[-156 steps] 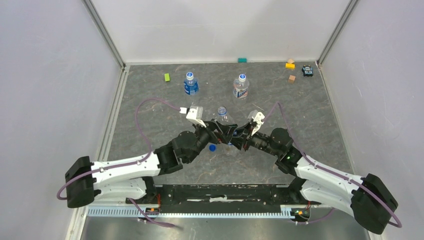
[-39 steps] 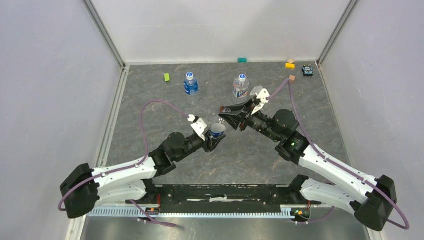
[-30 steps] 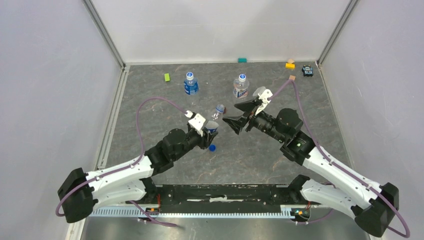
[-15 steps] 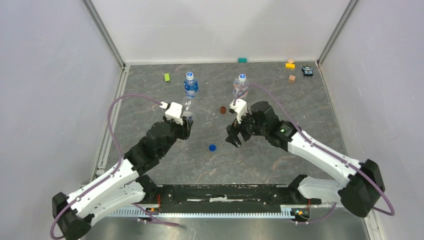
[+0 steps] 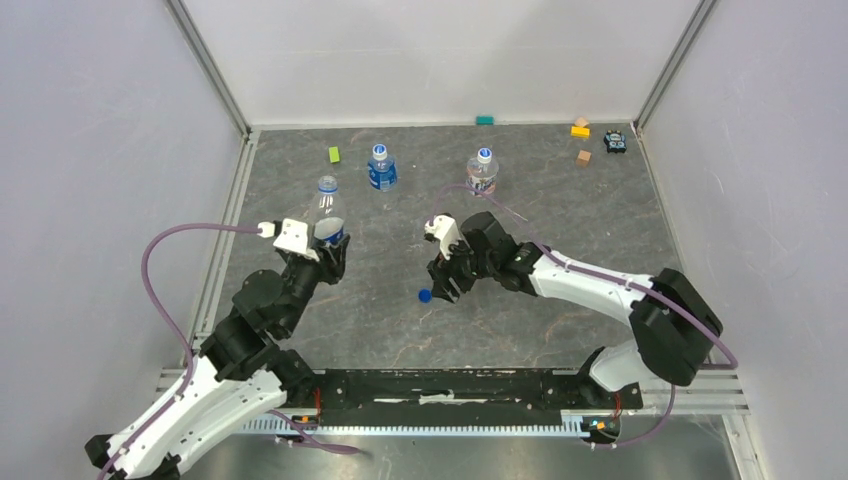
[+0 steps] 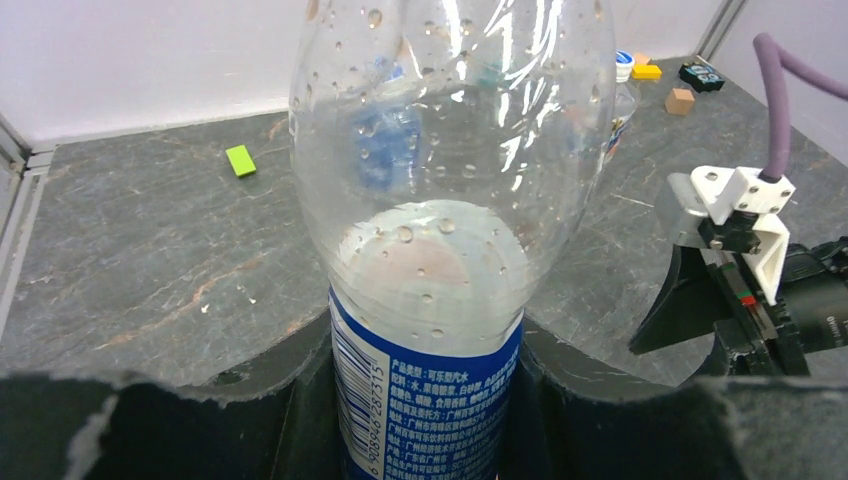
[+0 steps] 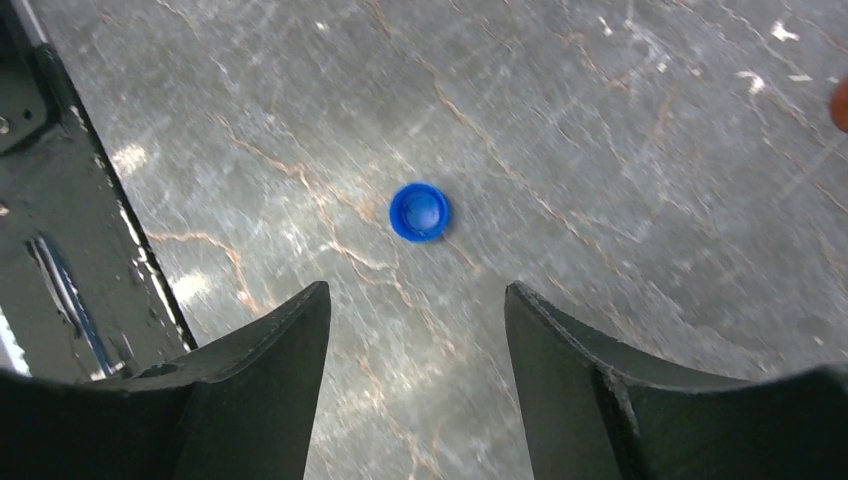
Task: Screw on the bottle caps
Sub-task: Place the plastic bottle at the center of the board.
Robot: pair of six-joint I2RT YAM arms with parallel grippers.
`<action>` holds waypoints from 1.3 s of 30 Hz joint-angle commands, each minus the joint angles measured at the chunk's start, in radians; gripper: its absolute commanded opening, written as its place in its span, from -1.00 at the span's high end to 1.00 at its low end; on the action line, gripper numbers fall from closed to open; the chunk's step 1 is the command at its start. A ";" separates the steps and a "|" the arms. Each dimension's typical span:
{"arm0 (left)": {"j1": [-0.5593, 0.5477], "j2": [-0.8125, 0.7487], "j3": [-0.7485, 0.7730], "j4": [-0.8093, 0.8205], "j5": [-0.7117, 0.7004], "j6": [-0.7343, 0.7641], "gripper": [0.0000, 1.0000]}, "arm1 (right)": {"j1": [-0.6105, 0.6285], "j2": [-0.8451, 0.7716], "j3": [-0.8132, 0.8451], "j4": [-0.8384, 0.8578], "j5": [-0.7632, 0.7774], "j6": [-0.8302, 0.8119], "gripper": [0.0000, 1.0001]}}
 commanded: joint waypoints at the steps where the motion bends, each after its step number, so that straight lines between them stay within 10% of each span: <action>1: 0.003 -0.043 -0.022 0.005 -0.045 0.056 0.10 | 0.025 0.052 0.001 0.195 -0.069 0.065 -0.32; 11: 0.003 -0.046 -0.034 0.005 -0.033 0.055 0.10 | 0.025 0.148 -0.070 0.367 -0.171 0.156 0.11; 39: 0.003 0.086 -0.011 -0.032 0.082 0.019 0.10 | -0.097 0.230 -0.253 0.577 -0.207 0.210 0.44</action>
